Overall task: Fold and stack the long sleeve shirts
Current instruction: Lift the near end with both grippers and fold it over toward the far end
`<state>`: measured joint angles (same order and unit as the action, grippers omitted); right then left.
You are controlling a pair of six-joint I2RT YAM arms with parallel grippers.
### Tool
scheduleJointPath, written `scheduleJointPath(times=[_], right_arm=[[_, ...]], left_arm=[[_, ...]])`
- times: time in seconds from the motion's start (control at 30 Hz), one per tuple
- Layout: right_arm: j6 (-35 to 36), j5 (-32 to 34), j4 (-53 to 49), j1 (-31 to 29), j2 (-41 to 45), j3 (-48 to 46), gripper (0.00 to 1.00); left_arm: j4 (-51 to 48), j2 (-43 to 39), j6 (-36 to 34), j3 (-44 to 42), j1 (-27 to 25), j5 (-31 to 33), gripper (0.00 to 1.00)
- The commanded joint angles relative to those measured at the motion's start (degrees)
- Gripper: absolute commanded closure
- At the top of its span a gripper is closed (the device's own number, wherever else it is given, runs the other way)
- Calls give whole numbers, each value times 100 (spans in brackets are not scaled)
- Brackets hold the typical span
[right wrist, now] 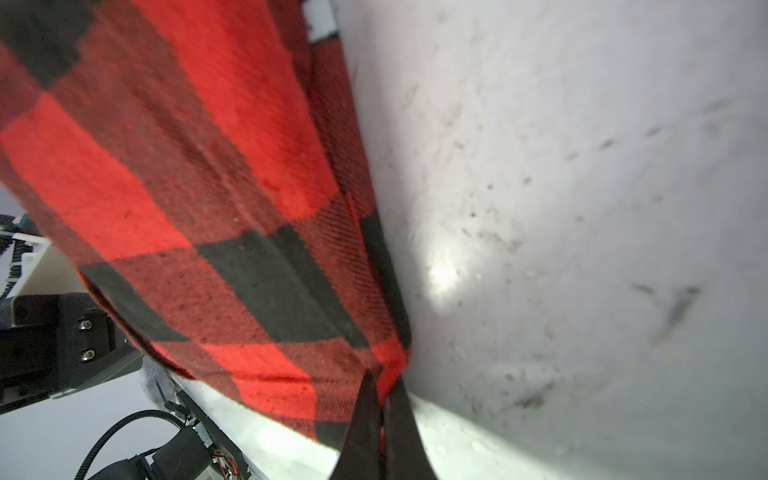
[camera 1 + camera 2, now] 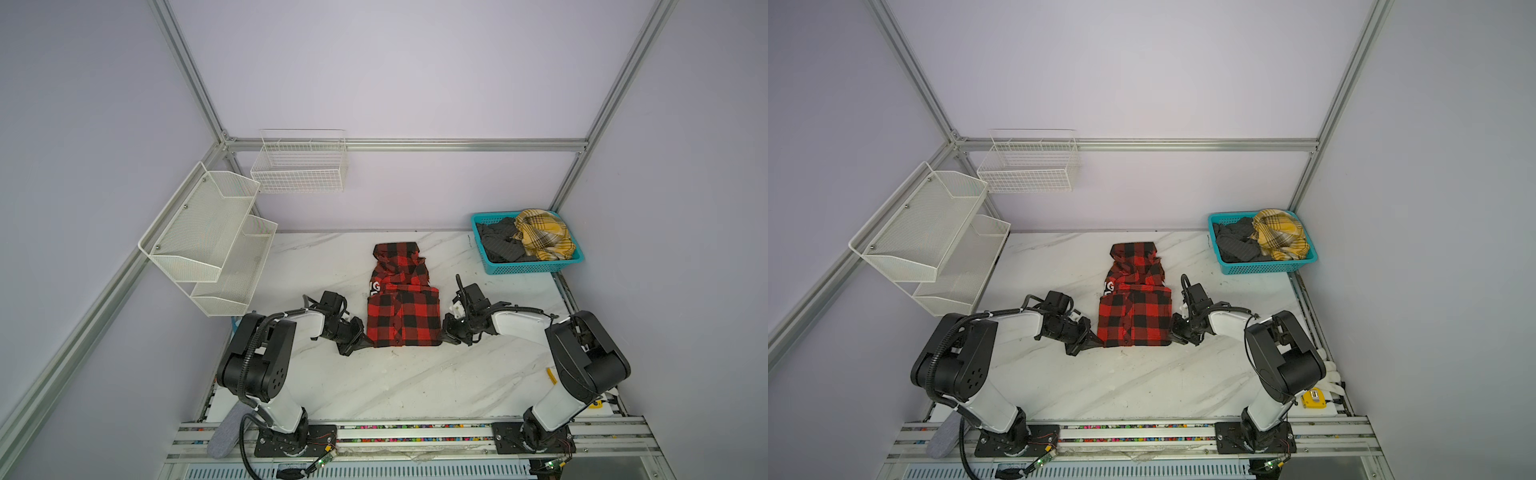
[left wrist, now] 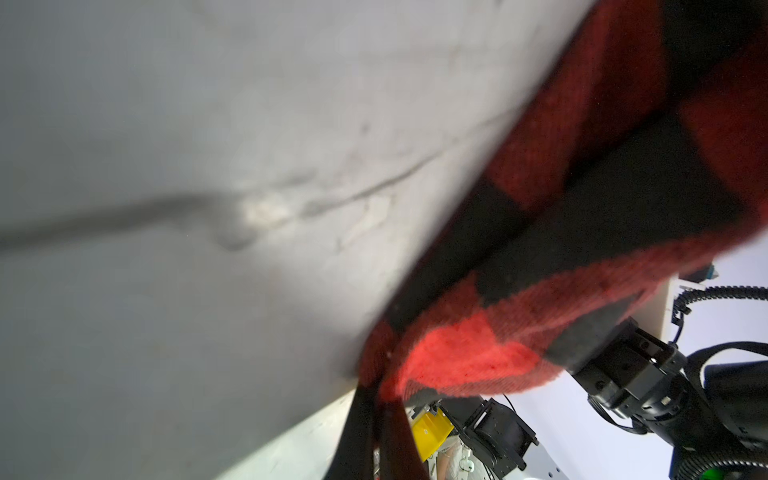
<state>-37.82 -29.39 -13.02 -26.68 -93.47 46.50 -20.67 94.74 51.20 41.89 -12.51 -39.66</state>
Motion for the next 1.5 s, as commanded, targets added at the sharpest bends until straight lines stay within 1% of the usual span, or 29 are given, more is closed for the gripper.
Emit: scheduleJointPath(times=[0.0,0.13,0.2,0.23,0.27,0.37,0.43,0.53,0.6,0.67,0.73,0.8,0.87,0.93,1.0,1.07,1.2,1.27,1.33,1.47], right_arm=[[-89,195,-303,-31,523,114,100],[-182,354,-559,-39,1095,-237,100],[-359,359,-600,-125,1433,-488,100],[-463,392,-618,-212,1626,-592,100],[-594,443,-655,-344,1812,-682,100],[-1006,645,-829,-798,2316,-814,100],[-1250,798,-1003,-1032,2656,-818,100],[-1470,988,-1364,-1179,3120,-741,100],[-1517,1034,-1547,-1212,3289,-614,100],[-1496,1048,-1694,-1226,3315,-388,100],[-1427,1104,-1789,-1226,3246,-91,100],[-1438,1123,-1807,-1228,3088,288,100],[-1353,1375,-1919,-1177,2855,795,100],[-1218,1333,-1932,-1076,2568,1231,100],[-1112,1247,-1912,-1041,2289,1559,100],[-1020,1282,-1949,-1038,2112,1729,100],[-969,1328,-1958,-1033,2156,1584,100],[-912,1401,-1972,-1038,2280,1372,100],[-981,1340,-1949,-1056,2448,1117,100],[-1240,1380,-1944,-1224,2933,565,100]], left_arm=[[-532,-250,-170,-342,12,846,100],[-934,-836,-194,-565,-29,832,100],[-1074,-1212,-101,-770,-132,812,100],[-1132,-1314,-53,-858,-200,778,100],[-1199,-1632,3,-931,-302,754,100],[-1464,-2237,243,-1114,-574,684,100],[-1694,-2734,399,-1157,-668,644,100],[-2193,-3536,575,-1025,-709,696,100],[-2314,-3993,753,-909,-734,610,100],[-2319,-4284,949,-769,-761,527,100],[-2326,-4358,1014,-535,-779,549,100],[-2280,-4273,1013,-212,-779,709,100],[-1919,-4094,1090,71,-779,804,100],[-1707,-3832,1120,447,-770,940,100],[-1725,-3528,1009,890,-770,1052,100],[-1825,-3411,932,1120,-779,1164,100],[-2365,-3426,639,1124,-780,1361,100],[-2486,-3503,623,851,-783,1270,100],[-2486,-3682,727,481,-813,1165,100],[-2771,-4158,764,69,-966,1223,100]])
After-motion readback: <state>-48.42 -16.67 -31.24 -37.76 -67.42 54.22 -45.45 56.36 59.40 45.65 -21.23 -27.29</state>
